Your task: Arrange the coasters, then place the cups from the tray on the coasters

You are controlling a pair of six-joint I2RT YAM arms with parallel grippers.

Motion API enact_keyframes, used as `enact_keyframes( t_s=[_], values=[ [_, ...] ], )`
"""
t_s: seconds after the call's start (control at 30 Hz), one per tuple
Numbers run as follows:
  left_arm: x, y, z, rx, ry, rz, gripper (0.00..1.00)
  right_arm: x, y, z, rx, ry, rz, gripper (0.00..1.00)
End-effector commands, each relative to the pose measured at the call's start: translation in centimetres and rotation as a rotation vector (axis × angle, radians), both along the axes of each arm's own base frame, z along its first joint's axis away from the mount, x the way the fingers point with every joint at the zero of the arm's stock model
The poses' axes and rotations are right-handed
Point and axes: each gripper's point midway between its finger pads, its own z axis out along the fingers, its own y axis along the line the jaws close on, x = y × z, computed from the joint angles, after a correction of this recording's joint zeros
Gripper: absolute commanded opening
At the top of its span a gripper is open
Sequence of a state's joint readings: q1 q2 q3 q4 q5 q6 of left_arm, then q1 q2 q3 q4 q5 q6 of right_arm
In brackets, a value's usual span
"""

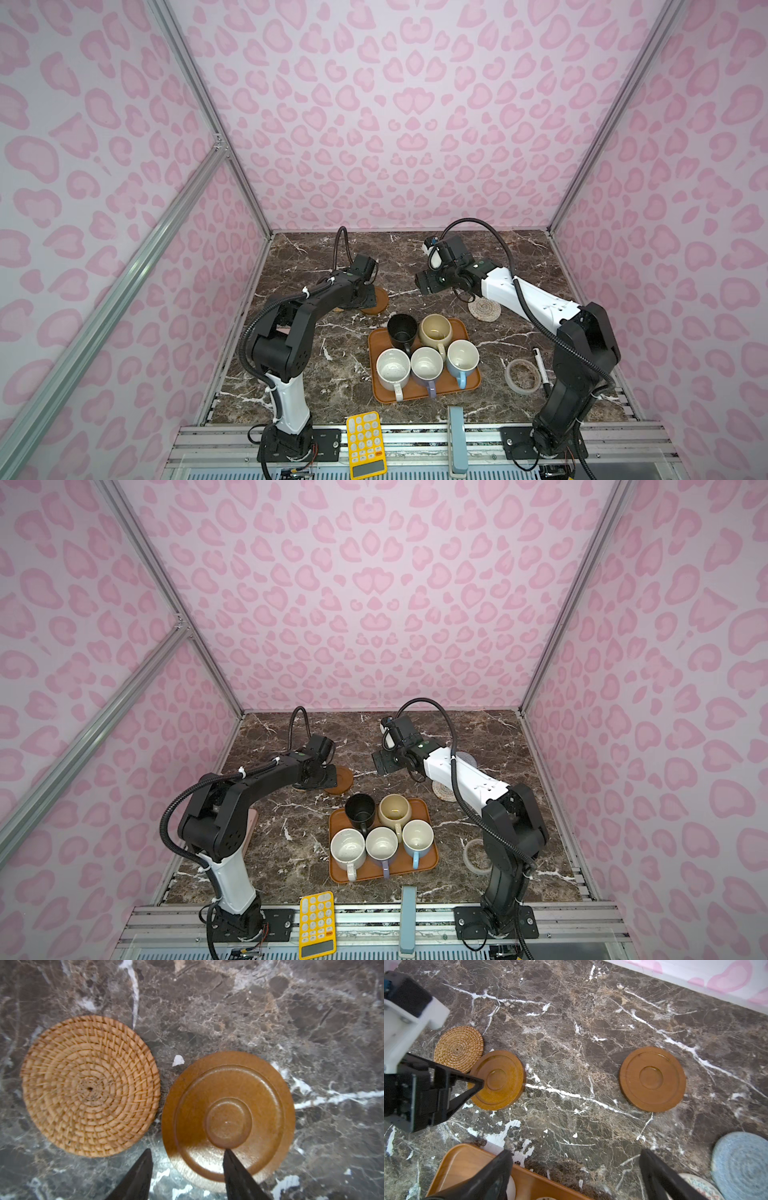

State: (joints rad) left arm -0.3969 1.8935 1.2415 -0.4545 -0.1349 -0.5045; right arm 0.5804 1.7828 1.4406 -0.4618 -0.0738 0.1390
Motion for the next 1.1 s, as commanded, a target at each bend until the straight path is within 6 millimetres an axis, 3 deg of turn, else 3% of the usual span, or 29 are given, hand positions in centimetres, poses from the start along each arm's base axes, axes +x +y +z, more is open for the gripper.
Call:
enact_keyframes(
  t_s=[0.0,0.4,0.7,0.73,1.07],
  values=[
    [0.6,-0.1,-0.5,0.021,-0.004,0.013,0.56,0.0,-0.1,-0.9,0.004,0.015,-0.003,0.97],
    [0.8,0.7,-1.8,0.123,0.011,0.029,0.49,-0.2,-0.8,-2.1,0.014,0.067,-0.044,0.94],
    [1.3,0.4,-3.4,0.132,0.038,0.03,0.46,-0.8,-1.8,-0.6,0.016,0.038,-0.058,0.94],
    [2.2,-0.1,-2.8,0.122,0.018,0.031,0.46,-0.9,-1.9,-0.5,0.015,0.035,-0.058,0.94],
    [3.0,0.4,-1.9,0.156,-0.004,0.04,0.45,-0.9,-3.3,0.0,0.058,0.014,-0.071,0.93]
  ],
)
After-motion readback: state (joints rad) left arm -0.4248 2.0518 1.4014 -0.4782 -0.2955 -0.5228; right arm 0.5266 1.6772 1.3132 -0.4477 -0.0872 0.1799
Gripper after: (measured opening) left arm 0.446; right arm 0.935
